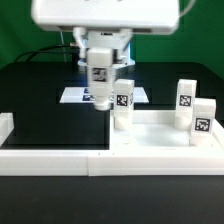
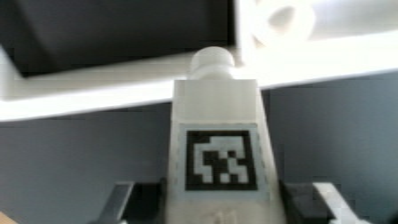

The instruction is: Assemble square table

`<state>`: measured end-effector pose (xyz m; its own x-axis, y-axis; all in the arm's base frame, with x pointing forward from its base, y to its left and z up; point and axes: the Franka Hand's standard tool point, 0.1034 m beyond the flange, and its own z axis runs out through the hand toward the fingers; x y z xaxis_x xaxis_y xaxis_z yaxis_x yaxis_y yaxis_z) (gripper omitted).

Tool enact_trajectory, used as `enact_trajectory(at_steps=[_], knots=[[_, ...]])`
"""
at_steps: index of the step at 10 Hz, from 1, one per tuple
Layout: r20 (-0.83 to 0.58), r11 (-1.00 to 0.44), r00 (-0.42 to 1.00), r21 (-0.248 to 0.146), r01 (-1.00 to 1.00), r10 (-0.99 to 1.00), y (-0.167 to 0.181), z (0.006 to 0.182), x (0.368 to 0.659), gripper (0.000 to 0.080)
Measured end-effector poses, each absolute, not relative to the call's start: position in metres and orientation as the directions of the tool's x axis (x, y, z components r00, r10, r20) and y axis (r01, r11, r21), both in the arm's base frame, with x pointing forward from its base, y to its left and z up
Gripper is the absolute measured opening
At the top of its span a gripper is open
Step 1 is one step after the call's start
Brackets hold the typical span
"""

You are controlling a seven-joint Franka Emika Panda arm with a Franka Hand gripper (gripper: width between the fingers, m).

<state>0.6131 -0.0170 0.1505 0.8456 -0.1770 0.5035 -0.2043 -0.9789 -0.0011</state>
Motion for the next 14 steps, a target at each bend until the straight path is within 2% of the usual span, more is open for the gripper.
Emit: enact_trajectory(at_steps=[1,2,5,7,9,11,14], knots=[[0.598,-0.983,0.791,0.027,-0.182,-0.130,-0.024,0.151,0.611,0.0291],[0.568,-0.982,0.811,0.030,-0.188,-0.138,-0.026,0.142,0.604,0.0291],[0.572,-0.984,0.811,0.036,-0.177,-0.125,-0.025,0.143,0.605,0.0291],[0.566,-0.985,0.817,0.048,-0.164,-0.109,-0.030,0.132,0.597,0.0291],[0.573,-0.986,0.811,0.031,-0.167,-0.119,-0.030,0.122,0.597,0.0291],[0.574,-0.987,0.810,0.016,-0.158,-0.120,-0.014,0.121,0.603,0.0291],[0.567,-0.989,0.817,0.023,-0.143,-0.105,-0.006,0.111,0.606,0.0291]])
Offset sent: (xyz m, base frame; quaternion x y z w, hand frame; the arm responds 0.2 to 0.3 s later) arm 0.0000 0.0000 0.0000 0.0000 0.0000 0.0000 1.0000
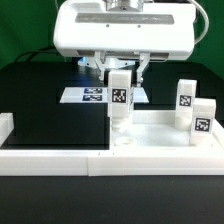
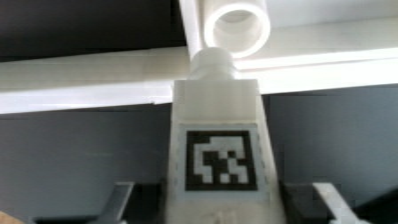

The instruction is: Assemble square table

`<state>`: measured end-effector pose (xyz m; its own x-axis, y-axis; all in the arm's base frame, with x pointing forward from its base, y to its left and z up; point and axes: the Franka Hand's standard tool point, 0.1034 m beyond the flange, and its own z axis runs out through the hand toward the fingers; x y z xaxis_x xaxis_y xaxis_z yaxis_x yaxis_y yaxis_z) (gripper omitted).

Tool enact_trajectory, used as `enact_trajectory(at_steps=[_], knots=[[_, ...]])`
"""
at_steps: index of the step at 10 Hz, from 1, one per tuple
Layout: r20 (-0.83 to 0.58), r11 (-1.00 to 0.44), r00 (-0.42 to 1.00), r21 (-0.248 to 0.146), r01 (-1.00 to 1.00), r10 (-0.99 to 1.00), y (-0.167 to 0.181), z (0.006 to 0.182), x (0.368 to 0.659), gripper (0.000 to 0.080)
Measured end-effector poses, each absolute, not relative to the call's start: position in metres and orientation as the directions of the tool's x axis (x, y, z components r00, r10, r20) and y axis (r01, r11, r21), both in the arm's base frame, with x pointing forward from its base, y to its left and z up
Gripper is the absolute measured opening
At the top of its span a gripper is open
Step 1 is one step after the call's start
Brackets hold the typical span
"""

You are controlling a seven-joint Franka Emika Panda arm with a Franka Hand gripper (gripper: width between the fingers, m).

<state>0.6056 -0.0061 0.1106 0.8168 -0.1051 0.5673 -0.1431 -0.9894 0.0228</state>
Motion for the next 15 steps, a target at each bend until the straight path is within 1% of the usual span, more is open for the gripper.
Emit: enact_trajectory(at_steps=[2,5,9,10,13,14,15], knots=[[0.555,-0.991,0.827,0.030,-0.132,-0.093,-0.001,0.100,0.603,0.0291],[0.548,-0.992,0.833,0.037,-0.121,-0.081,0.004,0.091,0.603,0.0291],[0.548,-0.992,0.834,0.046,-0.116,-0.073,0.003,0.084,0.602,0.0291],[0.546,-0.992,0.835,0.050,-0.113,-0.068,0.004,0.080,0.603,0.0291],[0.544,-0.993,0.837,0.058,-0.100,-0.052,0.004,0.080,0.603,0.0291],[0.544,-0.993,0.838,0.060,-0.097,-0.048,0.004,0.080,0.603,0.0479],[0.544,-0.994,0.838,0.063,-0.092,-0.043,0.004,0.080,0.603,0.0597]])
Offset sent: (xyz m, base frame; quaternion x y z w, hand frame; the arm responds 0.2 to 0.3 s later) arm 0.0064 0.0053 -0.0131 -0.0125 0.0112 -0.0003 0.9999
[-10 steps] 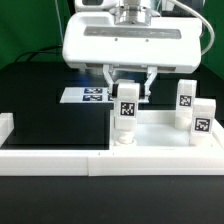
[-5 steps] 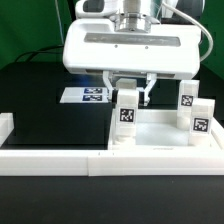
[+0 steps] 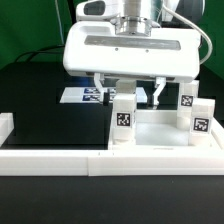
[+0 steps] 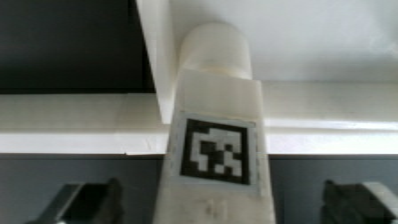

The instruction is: Assemble square table

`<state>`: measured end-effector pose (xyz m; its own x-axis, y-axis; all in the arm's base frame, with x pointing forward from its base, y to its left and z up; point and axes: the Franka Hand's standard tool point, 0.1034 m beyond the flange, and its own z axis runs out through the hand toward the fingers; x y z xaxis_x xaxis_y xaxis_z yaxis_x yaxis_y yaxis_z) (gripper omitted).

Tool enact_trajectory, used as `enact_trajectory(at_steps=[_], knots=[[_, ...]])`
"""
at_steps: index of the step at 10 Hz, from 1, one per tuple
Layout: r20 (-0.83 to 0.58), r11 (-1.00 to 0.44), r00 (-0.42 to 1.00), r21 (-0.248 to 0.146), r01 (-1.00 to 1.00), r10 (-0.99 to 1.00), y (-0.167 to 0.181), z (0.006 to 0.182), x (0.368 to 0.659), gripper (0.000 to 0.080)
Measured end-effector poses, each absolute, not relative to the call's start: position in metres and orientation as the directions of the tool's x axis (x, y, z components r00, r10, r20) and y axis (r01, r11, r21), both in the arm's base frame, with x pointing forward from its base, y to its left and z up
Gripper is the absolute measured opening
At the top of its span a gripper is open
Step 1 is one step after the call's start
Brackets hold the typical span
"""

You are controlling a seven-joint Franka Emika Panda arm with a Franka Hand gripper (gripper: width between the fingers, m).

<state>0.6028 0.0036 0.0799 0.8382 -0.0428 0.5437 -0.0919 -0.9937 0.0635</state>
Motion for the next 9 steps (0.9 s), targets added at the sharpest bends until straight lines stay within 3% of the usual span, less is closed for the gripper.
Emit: enact_trajectory(at_steps=[3,7,9], knots=[[0.543,-0.994,0.839,0.068,-0.085,-0.035,0.004,0.080,0.603,0.0647],[0.542,-0.994,0.840,0.073,-0.078,-0.026,0.003,0.080,0.603,0.0648],[0.452,-0.994,0.889,0.036,-0.104,-0.076,-0.010,0.092,0.603,0.0648]])
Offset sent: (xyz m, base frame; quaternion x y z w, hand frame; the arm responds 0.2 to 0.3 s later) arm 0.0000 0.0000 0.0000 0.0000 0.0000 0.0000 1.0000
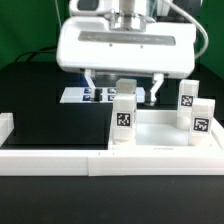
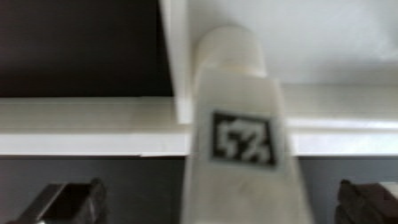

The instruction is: Assemble square table

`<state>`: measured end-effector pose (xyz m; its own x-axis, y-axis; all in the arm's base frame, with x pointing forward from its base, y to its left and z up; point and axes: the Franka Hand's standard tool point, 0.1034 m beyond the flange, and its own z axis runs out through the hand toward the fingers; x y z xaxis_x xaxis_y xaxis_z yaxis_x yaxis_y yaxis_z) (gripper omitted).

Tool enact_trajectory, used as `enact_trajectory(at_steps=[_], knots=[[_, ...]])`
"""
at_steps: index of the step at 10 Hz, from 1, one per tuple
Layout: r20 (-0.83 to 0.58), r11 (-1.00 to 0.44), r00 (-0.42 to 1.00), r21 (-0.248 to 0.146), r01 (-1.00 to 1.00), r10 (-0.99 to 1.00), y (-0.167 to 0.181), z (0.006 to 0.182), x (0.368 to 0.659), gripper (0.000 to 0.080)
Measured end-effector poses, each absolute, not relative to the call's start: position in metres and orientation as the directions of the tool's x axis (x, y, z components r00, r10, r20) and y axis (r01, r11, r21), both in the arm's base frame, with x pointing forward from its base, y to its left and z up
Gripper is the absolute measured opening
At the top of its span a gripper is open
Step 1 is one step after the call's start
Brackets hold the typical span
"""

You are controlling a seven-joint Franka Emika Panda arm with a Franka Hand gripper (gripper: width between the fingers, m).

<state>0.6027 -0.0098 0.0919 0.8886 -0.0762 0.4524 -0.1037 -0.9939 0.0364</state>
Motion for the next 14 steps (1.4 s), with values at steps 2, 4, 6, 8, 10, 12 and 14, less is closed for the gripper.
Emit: enact_trajectory(at_steps=[2,4,6,8,10,12,14], knots=[[0.392,-0.993,0.914,0.014,-0.115,-0.100,-0.017,0.101,0.612,0.0648],[0.233,-0.993,0.965,-0.002,-0.122,-0.119,-0.020,0.092,0.606,0.0648],[0.097,-0.991,0.987,-0.001,-0.132,-0.131,-0.027,0.080,0.610,0.0648],[-0.091,-0.989,0.985,-0.012,-0.149,-0.147,-0.024,0.079,0.607,0.0648],[-0.071,-0.985,0.983,-0.015,-0.174,-0.172,-0.012,0.079,0.618,0.0648],[-0.056,-0.981,0.980,-0.020,-0.194,-0.193,0.001,0.072,0.621,0.0648],[-0.056,-0.977,0.976,-0.018,-0.210,-0.209,-0.001,0.072,0.621,0.0639]])
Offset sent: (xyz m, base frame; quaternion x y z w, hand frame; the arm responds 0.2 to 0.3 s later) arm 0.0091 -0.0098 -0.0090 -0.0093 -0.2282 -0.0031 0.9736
